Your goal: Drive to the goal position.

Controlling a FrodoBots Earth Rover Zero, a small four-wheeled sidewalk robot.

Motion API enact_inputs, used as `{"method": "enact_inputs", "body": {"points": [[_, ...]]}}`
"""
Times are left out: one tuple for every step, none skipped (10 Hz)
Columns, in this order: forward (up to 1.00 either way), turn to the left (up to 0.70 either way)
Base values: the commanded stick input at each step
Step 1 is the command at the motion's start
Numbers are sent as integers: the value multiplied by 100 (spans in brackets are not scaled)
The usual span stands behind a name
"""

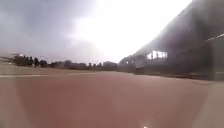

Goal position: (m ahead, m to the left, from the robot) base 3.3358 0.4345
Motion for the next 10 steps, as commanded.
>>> {"method": "enact_inputs", "body": {"points": [[70,0],[70,0],[70,0],[70,0],[70,0],[70,0],[70,0],[70,0],[70,0],[70,0]]}}
